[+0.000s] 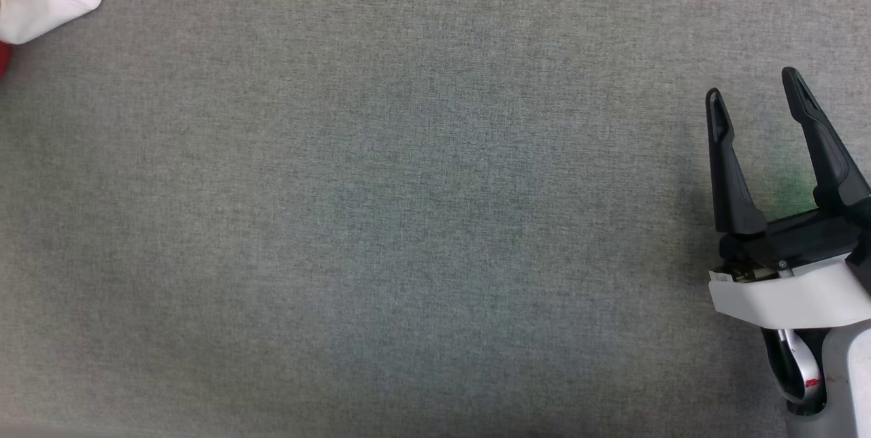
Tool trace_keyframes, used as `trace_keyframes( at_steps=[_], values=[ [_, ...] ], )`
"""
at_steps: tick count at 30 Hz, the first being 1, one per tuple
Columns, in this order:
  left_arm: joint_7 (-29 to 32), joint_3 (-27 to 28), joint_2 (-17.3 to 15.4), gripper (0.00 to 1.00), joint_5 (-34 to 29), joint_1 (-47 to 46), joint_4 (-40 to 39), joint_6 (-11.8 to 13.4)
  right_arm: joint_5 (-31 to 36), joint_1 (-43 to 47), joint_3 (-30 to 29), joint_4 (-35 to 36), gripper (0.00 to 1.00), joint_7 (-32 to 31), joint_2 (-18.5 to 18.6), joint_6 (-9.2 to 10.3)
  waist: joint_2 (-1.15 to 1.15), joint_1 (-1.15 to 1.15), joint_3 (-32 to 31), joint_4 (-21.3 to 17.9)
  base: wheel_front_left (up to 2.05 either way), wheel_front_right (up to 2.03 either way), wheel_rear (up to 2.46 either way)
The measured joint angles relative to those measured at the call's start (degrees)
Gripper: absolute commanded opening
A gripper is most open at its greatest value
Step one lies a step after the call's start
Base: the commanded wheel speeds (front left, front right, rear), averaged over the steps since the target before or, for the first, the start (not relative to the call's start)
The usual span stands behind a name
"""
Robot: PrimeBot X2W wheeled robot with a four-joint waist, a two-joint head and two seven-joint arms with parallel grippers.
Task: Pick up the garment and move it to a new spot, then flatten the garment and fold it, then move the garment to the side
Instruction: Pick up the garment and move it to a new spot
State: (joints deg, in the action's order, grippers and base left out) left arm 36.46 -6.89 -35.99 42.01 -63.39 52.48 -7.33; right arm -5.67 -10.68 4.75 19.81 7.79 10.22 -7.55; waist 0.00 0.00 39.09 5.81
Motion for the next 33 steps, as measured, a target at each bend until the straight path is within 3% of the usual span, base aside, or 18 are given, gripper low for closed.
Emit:
trace_keyframes(
  at_steps=[1,8,15,27,33],
  values=[
    [0.8,-0.2,-0.1,0.0,0.6,-0.5,0.3,0.0,0.0,0.0,-0.1,0.0,1.0,0.0,0.0,0.0,0.0,0.0,0.2,-0.2,0.0,0.0,0.0],
    [-0.3,-2.1,-0.4,0.0,3.6,-0.5,0.4,0.0,0.5,0.0,-0.7,-0.5,1.0,0.0,-0.2,0.0,0.0,0.0,-0.6,-0.3,0.0,0.0,0.0],
    [-9.3,-6.6,0.0,0.0,6.5,3.7,-5.0,0.0,0.4,0.0,-1.0,-4.4,1.0,1.6,-1.4,0.0,0.0,0.0,-4.5,0.1,0.0,0.0,0.0],
    [-23.8,-19.3,-1.8,0.0,4.4,7.6,-20.5,0.0,-1.1,3.5,-3.0,-11.1,1.0,4.4,-4.1,0.0,0.0,0.01,-16.6,0.5,0.0,0.0,0.0],
    [-26.9,-21.3,-0.5,0.0,4.3,10.7,-25.0,0.0,-2.1,5.3,-3.0,-13.5,1.0,5.1,-5.2,0.0,0.0,0.01,-23.0,0.1,0.0,0.0,0.0]
  ],
)
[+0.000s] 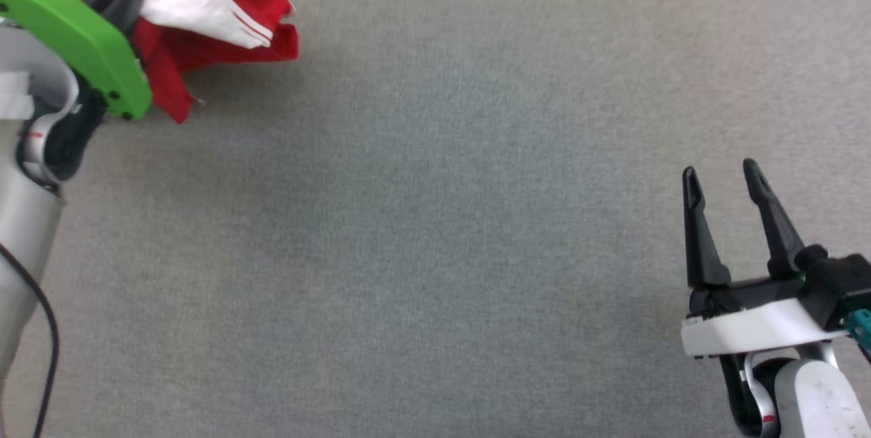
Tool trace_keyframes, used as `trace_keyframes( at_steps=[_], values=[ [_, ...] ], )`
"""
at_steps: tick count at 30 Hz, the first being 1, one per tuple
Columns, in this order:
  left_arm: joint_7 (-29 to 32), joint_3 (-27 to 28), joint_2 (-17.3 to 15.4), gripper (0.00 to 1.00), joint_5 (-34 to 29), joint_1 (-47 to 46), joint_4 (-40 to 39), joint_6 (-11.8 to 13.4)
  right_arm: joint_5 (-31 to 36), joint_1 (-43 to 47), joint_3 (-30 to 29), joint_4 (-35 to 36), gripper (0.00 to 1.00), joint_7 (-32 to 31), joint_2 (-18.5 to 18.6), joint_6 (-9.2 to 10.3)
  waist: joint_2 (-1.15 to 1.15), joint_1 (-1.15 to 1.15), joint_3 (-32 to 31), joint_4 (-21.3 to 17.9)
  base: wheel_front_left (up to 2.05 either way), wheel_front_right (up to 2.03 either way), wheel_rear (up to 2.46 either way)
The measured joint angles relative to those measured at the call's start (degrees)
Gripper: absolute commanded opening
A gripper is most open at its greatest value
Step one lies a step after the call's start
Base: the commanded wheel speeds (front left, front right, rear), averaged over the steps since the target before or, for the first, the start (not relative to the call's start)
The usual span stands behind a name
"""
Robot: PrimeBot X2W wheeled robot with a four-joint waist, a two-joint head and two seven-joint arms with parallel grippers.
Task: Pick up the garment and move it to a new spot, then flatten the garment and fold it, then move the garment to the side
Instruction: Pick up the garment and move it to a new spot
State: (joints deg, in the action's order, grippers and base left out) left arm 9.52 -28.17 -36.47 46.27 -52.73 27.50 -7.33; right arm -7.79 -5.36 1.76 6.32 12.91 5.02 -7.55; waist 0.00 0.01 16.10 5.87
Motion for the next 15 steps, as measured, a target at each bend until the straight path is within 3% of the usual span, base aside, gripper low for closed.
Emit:
trace_keyframes(
  at_steps=[3,11,15],
  values=[
    [-0.6,-0.5,1.4,0.0,0.0,0.2,-2.6,0.4,-0.2,0.8,0.0,-0.5,1.0,0.4,-0.6,0.0,0.0,0.0,-2.9,-0.6,0.0,0.0,0.0],
    [-1.9,-2.3,6.2,0.0,-1.2,1.1,-9.1,4.6,-0.7,2.0,-0.3,-0.9,1.0,0.8,-1.2,0.0,0.0,0.0,-8.3,-4.2,0.0,0.0,0.0],
    [-3.3,-3.7,10.2,0.0,-1.4,2.2,-9.7,6.3,-0.9,2.0,-0.3,-0.9,1.0,1.0,-1.3,0.0,0.0,0.0,-9.2,-6.9,0.0,0.0,0.0]
  ],
)
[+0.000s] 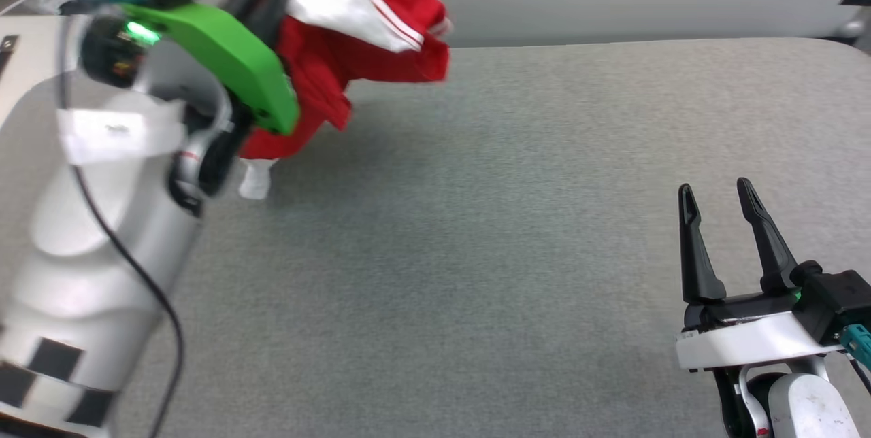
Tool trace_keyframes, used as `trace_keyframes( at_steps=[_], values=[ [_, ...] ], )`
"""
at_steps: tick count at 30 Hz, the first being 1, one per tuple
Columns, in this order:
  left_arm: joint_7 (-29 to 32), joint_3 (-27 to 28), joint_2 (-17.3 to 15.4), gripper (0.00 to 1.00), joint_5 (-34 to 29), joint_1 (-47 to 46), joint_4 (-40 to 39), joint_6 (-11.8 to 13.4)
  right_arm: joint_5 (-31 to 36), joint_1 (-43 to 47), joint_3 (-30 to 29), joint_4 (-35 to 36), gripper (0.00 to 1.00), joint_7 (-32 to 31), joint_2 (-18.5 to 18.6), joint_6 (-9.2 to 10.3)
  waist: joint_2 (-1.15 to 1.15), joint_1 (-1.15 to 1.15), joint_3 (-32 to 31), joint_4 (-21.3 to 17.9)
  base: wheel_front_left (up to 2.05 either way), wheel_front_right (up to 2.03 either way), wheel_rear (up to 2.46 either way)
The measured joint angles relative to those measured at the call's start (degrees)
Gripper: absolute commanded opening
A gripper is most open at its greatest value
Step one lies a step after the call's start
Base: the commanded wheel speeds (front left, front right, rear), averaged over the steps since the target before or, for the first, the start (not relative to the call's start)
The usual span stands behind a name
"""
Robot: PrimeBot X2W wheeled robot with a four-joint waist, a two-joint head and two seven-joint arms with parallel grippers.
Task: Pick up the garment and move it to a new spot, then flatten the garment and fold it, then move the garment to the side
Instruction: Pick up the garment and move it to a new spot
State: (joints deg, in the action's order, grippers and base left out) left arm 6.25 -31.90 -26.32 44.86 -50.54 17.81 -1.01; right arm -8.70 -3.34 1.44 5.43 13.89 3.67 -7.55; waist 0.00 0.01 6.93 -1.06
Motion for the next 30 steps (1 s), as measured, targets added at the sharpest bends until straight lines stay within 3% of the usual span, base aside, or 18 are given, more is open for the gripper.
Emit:
trace_keyframes(
  at_steps=[6,7,10,15,16,17,18,30],
  values=[
    [-1.8,-3.9,8.2,0.0,1.5,6.3,2.6,0.0,-0.2,0.0,0.0,0.0,1.0,0.1,-0.2,0.0,0.0,0.0,0.1,-3.6,0.0,0.0,0.0],
    [-2.8,-5.7,11.4,0.0,1.8,8.4,4.3,-0.2,-0.2,0.0,0.0,0.0,1.0,0.1,-0.2,0.0,0.0,0.0,0.5,-4.6,0.0,0.0,0.0],
    [-3.7,-9.2,16.4,0.0,2.3,11.8,8.3,-0.4,-0.2,-0.1,0.1,-0.1,1.0,0.5,-0.3,0.0,0.0,0.0,1.6,-5.7,0.0,0.0,0.0],
    [-4.2,-13.9,20.8,0.0,1.4,14.3,15.7,-0.9,-0.2,-0.4,0.6,-0.5,1.0,0.5,-0.5,0.0,0.0,0.0,3.8,-7.0,0.0,0.0,0.0],
    [-4.6,-14.5,21.2,0.11,1.2,14.4,17.0,-0.9,-0.2,-0.5,0.7,-0.6,1.0,0.5,-0.5,0.0,0.0,0.0,4.2,-7.3,0.0,0.0,0.0],
    [-4.8,-15.1,21.6,0.76,0.9,14.4,18.1,-0.9,-0.2,-0.7,0.8,-0.7,1.0,0.6,-0.6,0.0,0.0,0.0,4.6,-7.5,0.0,0.0,0.0],
    [-4.7,-15.7,21.9,1.0,0.8,14.4,19.1,-0.9,-0.2,-0.7,0.8,-0.8,1.0,0.6,-0.6,0.0,0.0,0.0,4.8,-7.7,0.0,0.0,0.0],
    [-10.8,-17.5,23.1,1.0,0.9,13.1,22.3,-2.4,-0.4,-0.8,0.2,-2.8,1.0,0.6,-0.7,0.01,0.0,0.0,3.9,-5.4,0.0,0.0,0.0]
  ],
)
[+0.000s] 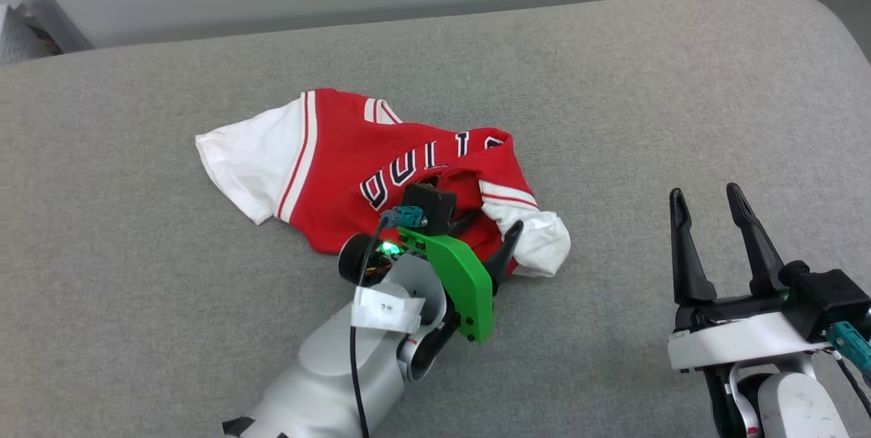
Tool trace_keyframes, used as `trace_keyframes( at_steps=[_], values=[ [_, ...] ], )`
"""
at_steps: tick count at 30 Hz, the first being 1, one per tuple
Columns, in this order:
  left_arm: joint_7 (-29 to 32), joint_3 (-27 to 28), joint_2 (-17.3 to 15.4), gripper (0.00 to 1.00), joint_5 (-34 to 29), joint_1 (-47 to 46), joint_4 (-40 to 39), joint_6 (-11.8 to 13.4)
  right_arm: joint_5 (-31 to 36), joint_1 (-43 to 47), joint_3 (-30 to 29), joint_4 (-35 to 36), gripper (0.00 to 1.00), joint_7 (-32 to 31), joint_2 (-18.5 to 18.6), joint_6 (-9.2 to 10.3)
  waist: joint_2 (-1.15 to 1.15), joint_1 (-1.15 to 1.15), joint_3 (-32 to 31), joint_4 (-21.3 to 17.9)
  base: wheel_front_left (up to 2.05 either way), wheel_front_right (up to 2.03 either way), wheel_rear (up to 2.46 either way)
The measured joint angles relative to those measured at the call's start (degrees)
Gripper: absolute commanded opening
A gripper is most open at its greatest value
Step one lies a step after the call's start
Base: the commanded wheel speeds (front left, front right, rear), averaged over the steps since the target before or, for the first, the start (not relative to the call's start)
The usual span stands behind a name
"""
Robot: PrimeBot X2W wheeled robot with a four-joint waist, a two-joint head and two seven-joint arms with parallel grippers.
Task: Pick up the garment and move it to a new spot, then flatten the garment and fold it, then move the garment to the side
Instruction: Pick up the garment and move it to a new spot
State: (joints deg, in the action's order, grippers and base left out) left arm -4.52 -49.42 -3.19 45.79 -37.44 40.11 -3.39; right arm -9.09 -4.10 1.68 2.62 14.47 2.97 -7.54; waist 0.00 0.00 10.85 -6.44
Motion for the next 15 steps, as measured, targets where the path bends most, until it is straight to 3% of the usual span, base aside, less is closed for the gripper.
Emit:
trace_keyframes(
  at_steps=[9,15],
  values=[
    [-4.8,2.8,-1.5,1.0,0.6,-0.6,-6.3,1.2,0.3,2.1,-1.7,-1.7,1.0,0.0,0.0,-0.01,0.0,0.0,-5.2,4.4,0.0,0.0,0.0],
    [-8.1,5.9,-10.5,1.0,-1.1,1.8,-14.5,5.5,0.3,3.8,-2.1,-2.2,1.0,-0.1,-0.1,-0.01,0.0,0.0,-8.3,7.6,0.0,0.0,0.0]
  ],
)
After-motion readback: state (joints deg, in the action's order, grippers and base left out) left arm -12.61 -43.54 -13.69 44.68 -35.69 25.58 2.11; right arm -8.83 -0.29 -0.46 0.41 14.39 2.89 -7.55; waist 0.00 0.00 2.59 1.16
